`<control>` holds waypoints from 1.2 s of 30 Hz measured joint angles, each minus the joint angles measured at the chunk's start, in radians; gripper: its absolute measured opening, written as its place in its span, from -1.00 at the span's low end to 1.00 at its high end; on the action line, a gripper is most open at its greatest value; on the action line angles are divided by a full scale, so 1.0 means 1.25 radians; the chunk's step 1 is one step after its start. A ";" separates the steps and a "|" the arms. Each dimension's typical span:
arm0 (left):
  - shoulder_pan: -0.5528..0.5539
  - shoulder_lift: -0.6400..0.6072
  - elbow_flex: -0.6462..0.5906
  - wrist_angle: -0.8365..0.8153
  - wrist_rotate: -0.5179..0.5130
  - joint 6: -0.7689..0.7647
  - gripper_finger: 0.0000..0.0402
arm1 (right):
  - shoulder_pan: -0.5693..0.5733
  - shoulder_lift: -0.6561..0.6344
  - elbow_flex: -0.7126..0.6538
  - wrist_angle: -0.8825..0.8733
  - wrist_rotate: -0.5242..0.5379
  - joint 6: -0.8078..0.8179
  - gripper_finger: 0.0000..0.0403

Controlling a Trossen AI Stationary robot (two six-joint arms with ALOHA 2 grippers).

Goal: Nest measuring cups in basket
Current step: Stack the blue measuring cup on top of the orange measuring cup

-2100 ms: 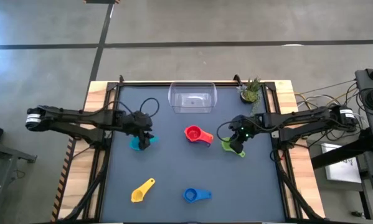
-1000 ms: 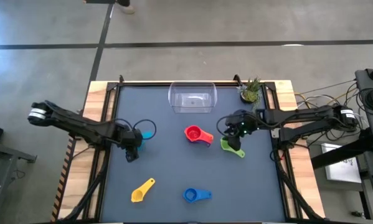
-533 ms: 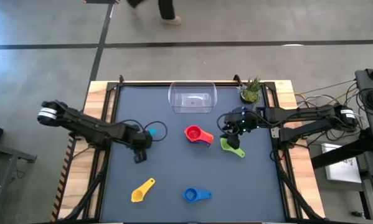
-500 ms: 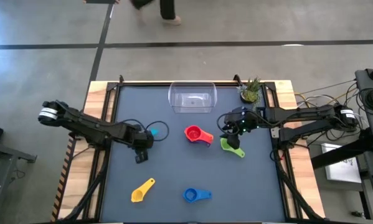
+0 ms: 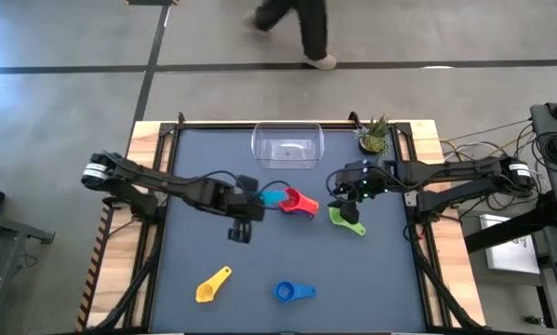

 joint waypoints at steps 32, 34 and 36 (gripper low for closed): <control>0.178 0.267 0.097 0.228 0.266 0.370 -0.78 | 0.070 -0.139 -0.019 -0.001 0.075 0.056 -0.11; 0.178 0.265 0.097 0.227 0.266 0.361 -0.67 | 0.070 -0.138 -0.019 -0.001 0.075 0.056 -0.10; 0.178 0.258 0.096 0.220 0.265 0.354 -0.55 | 0.070 -0.139 -0.019 -0.001 0.078 0.056 -0.11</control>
